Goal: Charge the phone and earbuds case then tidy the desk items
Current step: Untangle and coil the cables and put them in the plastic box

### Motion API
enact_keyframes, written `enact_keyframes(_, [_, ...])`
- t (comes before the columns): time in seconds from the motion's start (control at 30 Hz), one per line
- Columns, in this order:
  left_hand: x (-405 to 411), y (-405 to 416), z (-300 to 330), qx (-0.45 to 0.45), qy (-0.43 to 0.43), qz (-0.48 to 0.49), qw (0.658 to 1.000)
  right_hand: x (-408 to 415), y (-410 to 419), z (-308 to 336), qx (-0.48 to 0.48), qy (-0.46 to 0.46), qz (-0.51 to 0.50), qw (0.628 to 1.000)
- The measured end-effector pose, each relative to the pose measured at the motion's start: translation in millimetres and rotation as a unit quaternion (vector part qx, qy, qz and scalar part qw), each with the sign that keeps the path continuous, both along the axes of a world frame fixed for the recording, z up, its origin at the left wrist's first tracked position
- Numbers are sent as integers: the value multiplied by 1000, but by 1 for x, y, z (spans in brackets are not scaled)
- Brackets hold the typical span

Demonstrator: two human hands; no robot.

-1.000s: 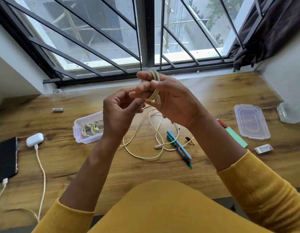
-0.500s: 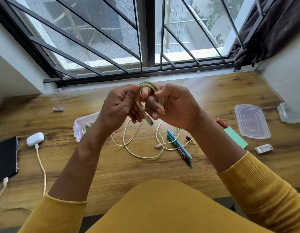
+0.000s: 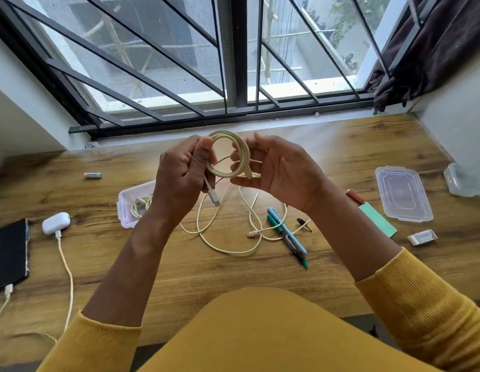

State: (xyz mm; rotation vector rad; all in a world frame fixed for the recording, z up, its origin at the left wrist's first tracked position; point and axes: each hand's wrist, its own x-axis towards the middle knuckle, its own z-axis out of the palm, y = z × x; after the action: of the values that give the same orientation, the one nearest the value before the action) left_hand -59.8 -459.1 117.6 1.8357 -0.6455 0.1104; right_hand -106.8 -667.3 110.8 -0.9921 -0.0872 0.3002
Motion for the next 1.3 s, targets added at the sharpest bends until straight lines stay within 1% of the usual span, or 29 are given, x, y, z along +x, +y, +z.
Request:
enact_keyframes(0.07, [0, 2, -3, 0, -4, 11, 1000, -2, -3, 0, -64, -23, 18, 998])
enact_keyframes(0.13, [0, 4, -5, 0, -5, 11, 1000, -4, -6, -1, -101, -41, 34, 993])
enact_keyframes(0.2, [0, 5, -6, -3, 3, 5, 1000, -5, -10, -2, -102, -58, 44, 992])
enact_keyframes(0.33, [-1, 6, -6, -30, 54, -16, 998, -4, -16, -4, -92, -91, 47, 990])
enact_keyframes(0.47, [1, 8, -6, -21, 80, -47, 995, 0, -18, -5, -131, -81, 13, 988])
enact_keyframes(0.6, [1, 10, -5, -3, 90, -65, 994, 3, -19, -5, -186, -76, -49, 978])
enact_keyframes(0.67, [3, 12, -5, 1, 95, -72, 993, 4, -19, -4, -199, -78, -70, 974])
enact_keyframes(0.8, [9, 20, -9, 27, 78, -73, 994, 4, -20, -2, -184, -69, -119, 973])
enact_keyframes(0.97, [11, 25, -13, 106, 18, -26, 994, 4, -20, 0, -161, -75, -160, 971])
enact_keyframes(1.07, [9, 23, -13, 123, -2, 4, 992, 3, -21, -1, -164, -73, -139, 974])
enact_keyframes(1.23, [8, 24, -9, 119, -21, 14, 993, 0, -23, -5, -227, -43, -11, 973])
enact_keyframes(1.3, [7, 24, -8, 123, -27, 8, 992, -1, -20, -5, -258, -30, 15, 966])
